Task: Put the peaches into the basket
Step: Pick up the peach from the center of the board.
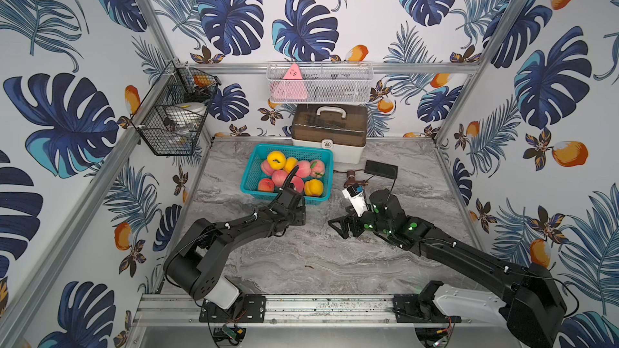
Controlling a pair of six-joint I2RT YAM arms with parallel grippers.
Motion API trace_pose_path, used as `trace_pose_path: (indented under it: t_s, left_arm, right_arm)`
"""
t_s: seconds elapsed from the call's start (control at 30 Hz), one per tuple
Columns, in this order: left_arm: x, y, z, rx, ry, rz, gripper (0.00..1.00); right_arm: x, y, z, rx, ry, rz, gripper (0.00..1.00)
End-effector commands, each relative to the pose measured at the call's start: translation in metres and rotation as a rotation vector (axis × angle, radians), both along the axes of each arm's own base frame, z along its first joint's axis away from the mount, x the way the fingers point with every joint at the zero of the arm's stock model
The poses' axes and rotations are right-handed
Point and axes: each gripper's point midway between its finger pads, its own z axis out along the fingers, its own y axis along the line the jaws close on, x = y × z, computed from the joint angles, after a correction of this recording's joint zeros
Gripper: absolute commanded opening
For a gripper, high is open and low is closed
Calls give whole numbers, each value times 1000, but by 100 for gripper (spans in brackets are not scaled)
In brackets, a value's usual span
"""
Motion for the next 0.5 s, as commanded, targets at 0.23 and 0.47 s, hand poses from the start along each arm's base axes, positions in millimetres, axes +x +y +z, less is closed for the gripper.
trace_pose_path:
  t_s: [0.23, 0.47]
  left_arm:
    - [-17, -11, 14, -1, -4, -17, 69]
    - [-45, -18, 17, -5, 18, -41, 70]
  right_arm:
    - [-1, 1, 10, 49, -22, 1, 100]
    - [-3, 0, 10, 45, -16, 2, 100]
